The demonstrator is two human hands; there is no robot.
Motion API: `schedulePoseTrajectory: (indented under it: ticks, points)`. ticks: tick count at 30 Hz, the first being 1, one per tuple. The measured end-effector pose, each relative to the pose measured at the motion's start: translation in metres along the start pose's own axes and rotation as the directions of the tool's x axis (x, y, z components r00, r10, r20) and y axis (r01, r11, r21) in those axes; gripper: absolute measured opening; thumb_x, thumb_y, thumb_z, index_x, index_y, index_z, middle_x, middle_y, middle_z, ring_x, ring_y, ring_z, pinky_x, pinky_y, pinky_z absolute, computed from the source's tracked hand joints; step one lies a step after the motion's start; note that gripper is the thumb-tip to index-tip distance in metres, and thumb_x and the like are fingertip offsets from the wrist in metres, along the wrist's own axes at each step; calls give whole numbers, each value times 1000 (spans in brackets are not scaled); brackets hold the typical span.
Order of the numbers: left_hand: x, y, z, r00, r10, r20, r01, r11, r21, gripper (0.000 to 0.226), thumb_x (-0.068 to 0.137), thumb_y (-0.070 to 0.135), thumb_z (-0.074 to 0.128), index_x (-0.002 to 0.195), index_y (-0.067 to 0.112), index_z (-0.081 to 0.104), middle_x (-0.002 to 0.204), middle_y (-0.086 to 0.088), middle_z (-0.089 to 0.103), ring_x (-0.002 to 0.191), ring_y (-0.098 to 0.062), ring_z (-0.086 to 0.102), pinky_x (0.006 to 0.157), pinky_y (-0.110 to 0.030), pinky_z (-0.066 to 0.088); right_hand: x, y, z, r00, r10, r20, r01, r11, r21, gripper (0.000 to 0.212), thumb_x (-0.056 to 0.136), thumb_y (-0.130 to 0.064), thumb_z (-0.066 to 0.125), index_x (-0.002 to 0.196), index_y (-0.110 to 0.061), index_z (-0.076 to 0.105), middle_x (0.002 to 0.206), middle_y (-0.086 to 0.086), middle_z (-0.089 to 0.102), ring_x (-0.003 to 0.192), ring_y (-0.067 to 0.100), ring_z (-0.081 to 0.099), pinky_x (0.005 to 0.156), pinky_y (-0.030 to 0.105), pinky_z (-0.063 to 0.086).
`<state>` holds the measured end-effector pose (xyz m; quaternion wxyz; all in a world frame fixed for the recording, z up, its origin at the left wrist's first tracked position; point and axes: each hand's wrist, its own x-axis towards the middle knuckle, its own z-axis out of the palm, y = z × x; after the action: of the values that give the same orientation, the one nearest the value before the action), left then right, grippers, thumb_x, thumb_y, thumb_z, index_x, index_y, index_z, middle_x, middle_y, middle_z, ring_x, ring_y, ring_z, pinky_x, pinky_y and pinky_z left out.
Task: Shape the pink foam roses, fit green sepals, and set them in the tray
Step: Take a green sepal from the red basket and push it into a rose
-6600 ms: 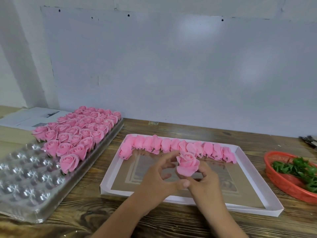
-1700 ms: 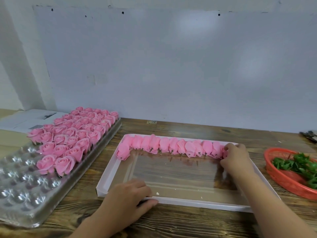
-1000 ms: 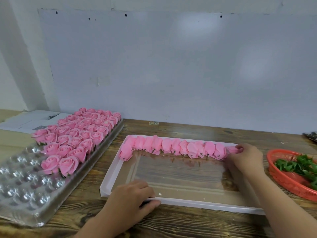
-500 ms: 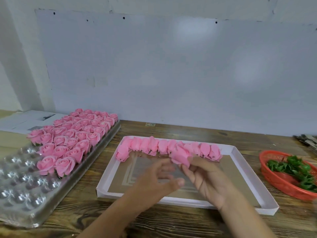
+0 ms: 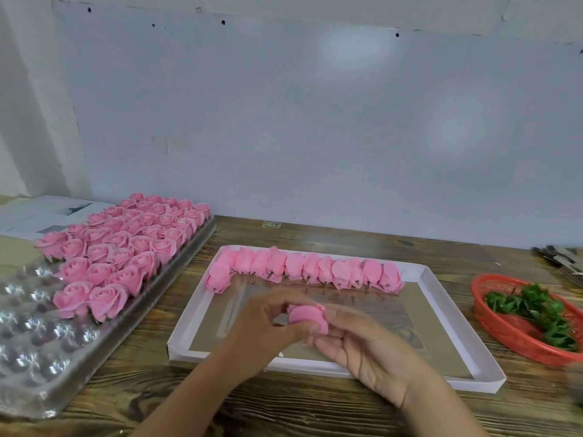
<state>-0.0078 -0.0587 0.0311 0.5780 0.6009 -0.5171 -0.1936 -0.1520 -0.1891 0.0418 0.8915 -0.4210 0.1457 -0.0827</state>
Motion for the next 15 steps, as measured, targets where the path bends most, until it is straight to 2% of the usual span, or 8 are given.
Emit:
schedulePoseTrajectory:
  ticks: [4,6,9,12,14,15]
  points:
    - [-2,1,2,997,-34,-64,29,997,-78,25,76,23,83,100,24,78,101,1,77,97,-15,71,85,-25,56,-2,3,-1,990,-109,-84,91,977,-192,52,73,-3,80,123,-3,63,115,23,69,96,28,72,79,28,59]
    - [-3,2,4,994,-63,-91,59,997,-44,30,71,32,84,99,34,76,103,7,76,99,-12,70,86,-26,56,-3,4,2,977,-194,-86,156,931,-330,55,67,-7,87,118,-11,68,116,15,71,103,26,70,84,31,57]
    - [-3,1,7,986,-114,-125,113,993,-16,44,66,38,89,104,50,69,106,15,74,103,-7,70,87,-27,57,-3,6,7,950,-302,-82,225,839,-495,46,64,-20,91,107,-16,74,110,11,74,104,25,70,90,36,56]
    - [-4,3,6,985,-126,-121,120,991,-53,57,68,38,90,114,56,62,109,11,74,104,-9,70,88,-28,58,-2,8,9,934,-320,-158,245,897,-369,31,67,-19,83,97,-10,77,103,22,72,88,24,71,77,28,59]
    - [-6,7,7,986,-126,-110,113,986,-123,65,65,44,91,121,53,58,114,8,73,107,-11,69,87,-28,58,-2,8,9,943,-283,-174,258,954,-153,23,72,-10,75,95,-5,77,97,24,70,80,25,71,71,27,60]
    - [-6,8,8,987,-134,-93,117,980,-164,70,64,45,92,123,52,57,118,8,71,110,-11,68,87,-30,58,-2,8,11,957,-259,-130,255,966,-43,23,78,-6,71,101,-1,75,100,24,70,80,25,72,69,27,61]
